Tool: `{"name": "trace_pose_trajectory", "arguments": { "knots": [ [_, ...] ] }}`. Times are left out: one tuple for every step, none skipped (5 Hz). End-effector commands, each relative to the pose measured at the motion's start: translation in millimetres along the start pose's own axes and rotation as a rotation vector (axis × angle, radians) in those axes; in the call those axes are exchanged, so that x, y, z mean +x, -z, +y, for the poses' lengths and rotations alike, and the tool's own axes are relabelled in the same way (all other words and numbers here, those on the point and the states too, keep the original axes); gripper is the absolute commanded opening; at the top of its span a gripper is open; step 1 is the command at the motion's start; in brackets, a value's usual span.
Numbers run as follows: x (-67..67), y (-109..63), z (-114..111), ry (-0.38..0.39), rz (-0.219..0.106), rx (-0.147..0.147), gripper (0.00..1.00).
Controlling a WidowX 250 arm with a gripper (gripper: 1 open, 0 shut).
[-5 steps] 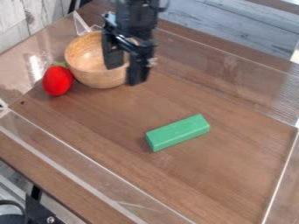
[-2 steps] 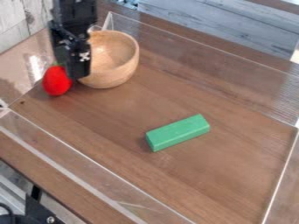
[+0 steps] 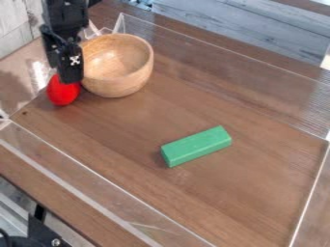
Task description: Move the red object to the right side of the table
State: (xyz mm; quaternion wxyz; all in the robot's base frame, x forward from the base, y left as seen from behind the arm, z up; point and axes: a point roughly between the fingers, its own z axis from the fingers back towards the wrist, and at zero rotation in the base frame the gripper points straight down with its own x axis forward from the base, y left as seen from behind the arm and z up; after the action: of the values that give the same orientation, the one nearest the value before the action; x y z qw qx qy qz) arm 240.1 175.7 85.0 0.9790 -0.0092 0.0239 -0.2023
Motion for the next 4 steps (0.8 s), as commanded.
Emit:
{"name": "trace_pose_trajectory", "arguments": {
  "knots": [
    [5.1,-6.5,20.1,0.021,-0.033,0.046,1.00],
    [7.0,1.3,27.7,0.018,-0.037,0.029,1.00],
    [7.8,7.9,34.1,0.011,-0.041,0.004,1.00],
    [6.6,11.1,37.9,-0.004,-0.046,-0.020,0.00]
  ]
}}
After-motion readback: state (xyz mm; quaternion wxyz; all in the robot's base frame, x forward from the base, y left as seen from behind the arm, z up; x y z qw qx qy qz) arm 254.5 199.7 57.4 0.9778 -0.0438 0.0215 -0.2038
